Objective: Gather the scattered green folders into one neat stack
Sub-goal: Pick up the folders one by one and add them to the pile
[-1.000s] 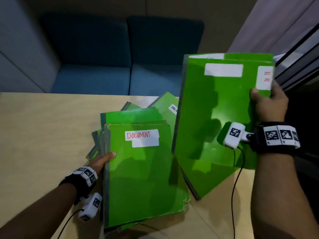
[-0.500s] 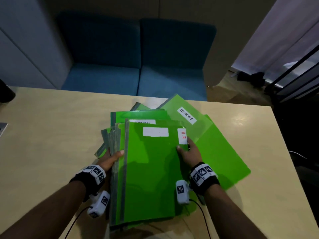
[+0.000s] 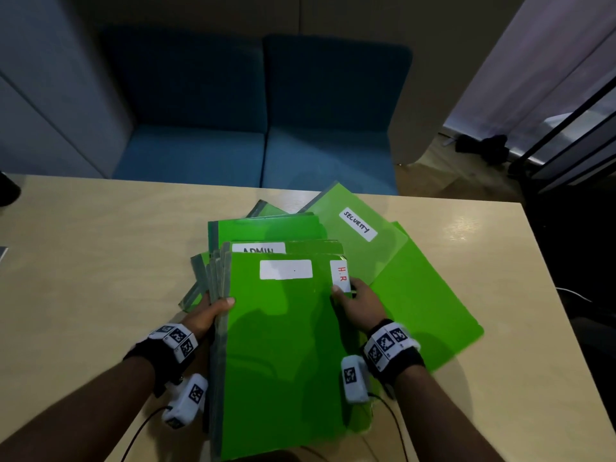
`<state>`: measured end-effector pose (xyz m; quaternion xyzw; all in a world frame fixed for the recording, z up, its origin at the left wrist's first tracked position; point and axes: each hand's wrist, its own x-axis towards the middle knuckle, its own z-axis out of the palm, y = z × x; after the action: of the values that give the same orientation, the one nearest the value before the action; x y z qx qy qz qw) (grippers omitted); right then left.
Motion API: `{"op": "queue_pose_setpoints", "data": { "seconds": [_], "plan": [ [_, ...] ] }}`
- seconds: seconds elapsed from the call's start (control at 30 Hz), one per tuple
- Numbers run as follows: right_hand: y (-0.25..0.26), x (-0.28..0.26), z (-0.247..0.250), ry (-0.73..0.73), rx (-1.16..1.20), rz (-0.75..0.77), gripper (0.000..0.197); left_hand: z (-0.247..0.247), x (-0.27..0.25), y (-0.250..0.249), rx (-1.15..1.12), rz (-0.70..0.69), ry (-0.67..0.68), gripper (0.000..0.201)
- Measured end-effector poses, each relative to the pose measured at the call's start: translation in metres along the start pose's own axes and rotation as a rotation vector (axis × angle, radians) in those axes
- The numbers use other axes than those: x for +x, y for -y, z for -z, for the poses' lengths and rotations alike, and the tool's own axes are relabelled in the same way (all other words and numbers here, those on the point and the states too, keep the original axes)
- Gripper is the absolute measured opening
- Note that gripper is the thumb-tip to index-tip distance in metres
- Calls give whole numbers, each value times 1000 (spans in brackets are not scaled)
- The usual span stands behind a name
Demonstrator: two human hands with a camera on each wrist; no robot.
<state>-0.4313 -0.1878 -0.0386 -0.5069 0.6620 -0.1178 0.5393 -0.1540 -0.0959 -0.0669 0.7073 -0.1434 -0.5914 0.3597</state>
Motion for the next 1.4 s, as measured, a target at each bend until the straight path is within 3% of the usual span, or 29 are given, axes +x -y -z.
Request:
{"op": "queue_pose_setpoints", "data": {
  "seconds": [0.13, 0.2, 0.27, 0.4, 0.5, 0.57, 0.6, 0.7, 0.77, 0.87, 0.93, 1.0, 1.1, 1.23, 1.33, 1.4],
  "plan": [
    [26, 36, 5, -117, -532, 328, 74, -1, 2, 0, 39, 5, -31, 61],
    [43, 52, -1, -71, -692, 481, 76, 0, 6, 2, 16, 0, -46, 62],
    [52, 66, -8, 18, -790, 534, 74, -1, 7, 0, -9, -22, -39, 63],
    [50, 72, -14, 114, -732, 494, 68, -4, -2, -9, 13, -126, -35, 75],
    [52, 68, -12, 105, -645, 478, 58, 1, -7, -10, 38, -159, 23, 66],
    [52, 66, -8, 154, -600, 466, 49, 9, -11, -3, 38, -162, 51, 51],
    [49, 66, -7, 198, -588, 459, 44, 15, -13, 2, 41, -157, 53, 53],
    [41, 59, -8, 312, -512, 458, 32, 34, -16, 23, 29, -129, 70, 97],
    [39, 57, -15, 314, -464, 474, 29, 43, -15, 37, 34, -107, 72, 113],
    [36, 50, -31, 298, -457, 465, 46, 44, -17, 42, 82, -107, 82, 115],
    [35, 43, -40, 274, -586, 510, 69, 39, -26, 36, 30, -119, 56, 125],
    [33, 43, -44, 269, -716, 529, 79, 33, -33, 30, 15, -131, 101, 138],
    [44, 42, -48, 274, -640, 454, 70, 33, -37, 26, 49, -128, 190, 143],
    [52, 30, -46, 294, -794, 411, 62, 38, -37, 25, 79, -144, 156, 141],
    [39, 25, -32, 321, -505, 315, 57, 40, -39, 24, 18, -148, 138, 140],
    [24, 32, -24, 122, -286, 224, 52, 40, -41, 25, -31, -145, 130, 131]
  ]
}}
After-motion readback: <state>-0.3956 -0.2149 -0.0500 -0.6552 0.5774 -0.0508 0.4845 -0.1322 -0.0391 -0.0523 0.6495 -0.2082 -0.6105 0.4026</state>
